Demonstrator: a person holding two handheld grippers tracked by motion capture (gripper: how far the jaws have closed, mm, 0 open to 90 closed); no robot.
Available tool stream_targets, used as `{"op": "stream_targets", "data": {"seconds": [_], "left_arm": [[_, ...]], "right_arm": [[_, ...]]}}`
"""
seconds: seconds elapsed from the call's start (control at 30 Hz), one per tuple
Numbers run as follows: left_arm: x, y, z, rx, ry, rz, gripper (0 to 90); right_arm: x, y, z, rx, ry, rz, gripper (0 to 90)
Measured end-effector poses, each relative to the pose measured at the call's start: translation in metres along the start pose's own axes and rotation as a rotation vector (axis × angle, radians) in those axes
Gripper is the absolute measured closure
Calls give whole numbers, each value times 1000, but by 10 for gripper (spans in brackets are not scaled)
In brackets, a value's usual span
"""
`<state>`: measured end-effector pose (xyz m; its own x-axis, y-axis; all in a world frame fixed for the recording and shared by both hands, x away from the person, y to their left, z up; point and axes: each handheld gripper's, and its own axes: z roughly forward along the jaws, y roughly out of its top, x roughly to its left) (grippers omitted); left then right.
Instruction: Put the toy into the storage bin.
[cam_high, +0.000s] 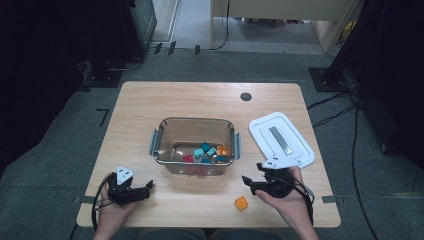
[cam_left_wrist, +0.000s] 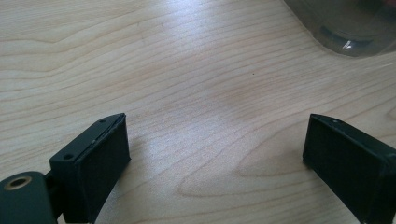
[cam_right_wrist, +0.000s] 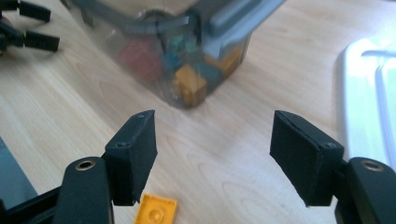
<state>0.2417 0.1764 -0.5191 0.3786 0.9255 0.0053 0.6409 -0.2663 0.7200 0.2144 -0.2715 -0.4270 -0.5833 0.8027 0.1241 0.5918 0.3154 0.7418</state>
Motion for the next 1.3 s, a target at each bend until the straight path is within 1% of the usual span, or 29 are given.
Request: {"op": "stream_targets", "data": {"seconds": [0.1, 0.2, 0.43, 0.77, 0.9, 1.07, 1.17, 1.3], "left_arm": [[0, 0, 0, 0, 0, 0, 70], [0, 0, 0, -1, 0, 0, 70], [0, 0, 0, 0, 0, 0, 70], [0, 0, 0, 0, 0, -1, 70], [0, 0, 0, 0, 0, -1, 70], [0, 0, 0, -1, 0, -1, 70], [0, 0, 0, 0, 0, -1, 70], [0, 0, 0, 0, 0, -1, 70]], "right_arm": [[2, -10, 5, 14, 2, -6, 323], [3, -19, 8, 21, 6, 1, 330], [6, -35, 11, 18, 14, 5, 376], [13, -58, 21, 52, 29, 23, 392], [20, -66, 28, 84, 47, 22, 392], [30, -70, 39, 118, 56, -20, 375], [37, -71, 44, 137, 41, -49, 358], [41, -73, 47, 151, 27, -85, 375]]}}
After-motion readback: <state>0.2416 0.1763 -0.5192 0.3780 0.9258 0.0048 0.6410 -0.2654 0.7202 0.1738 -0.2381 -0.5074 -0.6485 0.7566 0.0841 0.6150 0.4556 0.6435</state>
